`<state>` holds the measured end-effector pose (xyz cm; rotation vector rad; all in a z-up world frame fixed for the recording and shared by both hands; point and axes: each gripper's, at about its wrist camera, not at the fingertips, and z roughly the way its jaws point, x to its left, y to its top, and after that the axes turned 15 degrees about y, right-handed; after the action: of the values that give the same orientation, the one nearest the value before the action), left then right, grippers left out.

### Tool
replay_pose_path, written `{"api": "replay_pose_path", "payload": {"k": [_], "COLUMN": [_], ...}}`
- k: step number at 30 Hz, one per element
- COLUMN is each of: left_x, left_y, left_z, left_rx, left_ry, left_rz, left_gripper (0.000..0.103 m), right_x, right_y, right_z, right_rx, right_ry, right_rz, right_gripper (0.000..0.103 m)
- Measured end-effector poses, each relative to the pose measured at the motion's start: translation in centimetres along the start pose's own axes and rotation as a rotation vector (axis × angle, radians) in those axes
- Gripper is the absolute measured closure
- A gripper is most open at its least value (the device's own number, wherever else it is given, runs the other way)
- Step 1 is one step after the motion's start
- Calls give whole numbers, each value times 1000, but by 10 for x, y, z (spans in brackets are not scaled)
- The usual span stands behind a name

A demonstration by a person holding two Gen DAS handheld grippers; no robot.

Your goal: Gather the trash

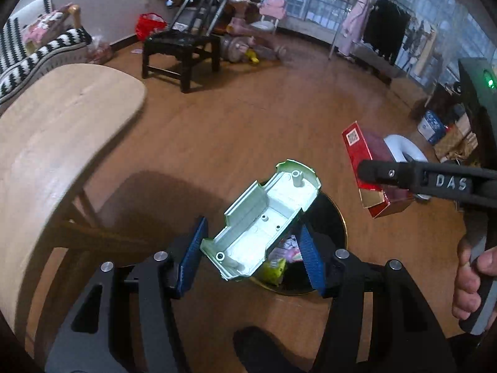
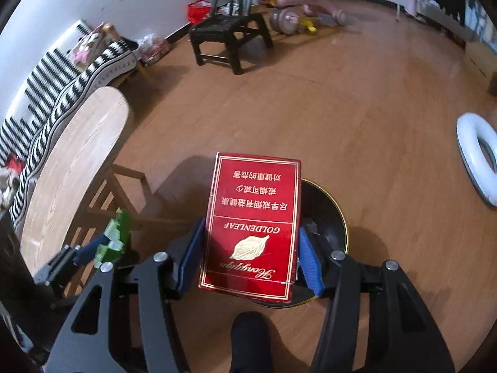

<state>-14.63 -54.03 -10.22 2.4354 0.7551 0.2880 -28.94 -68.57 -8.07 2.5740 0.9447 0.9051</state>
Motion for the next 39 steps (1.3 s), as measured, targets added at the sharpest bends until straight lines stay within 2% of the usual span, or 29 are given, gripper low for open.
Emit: {"api": "replay_pose_path", "payload": {"k": [8, 17, 18, 19, 20, 22, 26, 30, 33, 36, 39], "left_x": [-15, -36, -36, -39, -41, -42, -37, -11, 29, 100, 173], "left_y": [9, 15, 16, 17, 17, 17, 16, 15, 10, -2, -24], "left_z": [29, 45, 48, 52, 53, 54, 56, 41, 14, -29, -70], "left_rx": [36, 46, 46, 49, 48, 25, 35, 30, 0, -46, -72], "left_ry": [-34, -61, -58, -67, -67, -52, -37, 11, 88, 208, 274], "left_rz": [21, 54, 61, 71, 76, 80, 76, 41, 9, -88, -248], "left_gripper": [47, 45, 43, 34, 22, 17, 13, 10, 7, 7, 7], "right_x": [-8, -16, -16, -15, -14, -14, -11, 9, 48, 102, 171], "right_y": [8, 10, 9, 9, 10, 10, 12, 15, 18, 18, 11], "right_z": [6, 4, 3, 2, 1, -1, 1, 1, 3, 9, 13], "right_rx": [-2, -13, -18, -25, -33, -42, -43, -61, -89, -117, -147], "right_ry": [-10, -31, -39, -46, -55, -64, -70, -45, -16, 25, 71], "right_rz": [29, 56, 57, 57, 56, 53, 51, 30, -38, -128, -263], "right_gripper": [47, 45, 37, 29, 26, 25, 22, 16, 11, 11, 7]}}
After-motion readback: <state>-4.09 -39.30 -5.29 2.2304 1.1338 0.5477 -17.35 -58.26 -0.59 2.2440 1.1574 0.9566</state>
